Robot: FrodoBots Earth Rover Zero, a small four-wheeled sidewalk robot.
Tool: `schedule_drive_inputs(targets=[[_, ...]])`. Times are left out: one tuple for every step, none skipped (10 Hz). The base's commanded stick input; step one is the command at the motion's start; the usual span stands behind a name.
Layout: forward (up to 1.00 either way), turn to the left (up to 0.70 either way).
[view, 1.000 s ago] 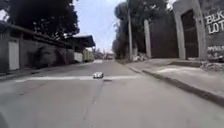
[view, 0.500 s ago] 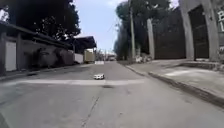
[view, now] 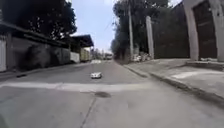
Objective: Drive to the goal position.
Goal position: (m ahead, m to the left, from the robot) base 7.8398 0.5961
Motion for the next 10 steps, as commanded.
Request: schedule_drive_inputs(targets=[[1.0,-0.29],[1.0,-0.11],[1.0,0.0],[1.0,-0.29],[1.0,-0.38],[1.0,-0.18],[1.0,0.0],[1.0,-0.02],[1.0,-0.17],[1.0,-0.32]])
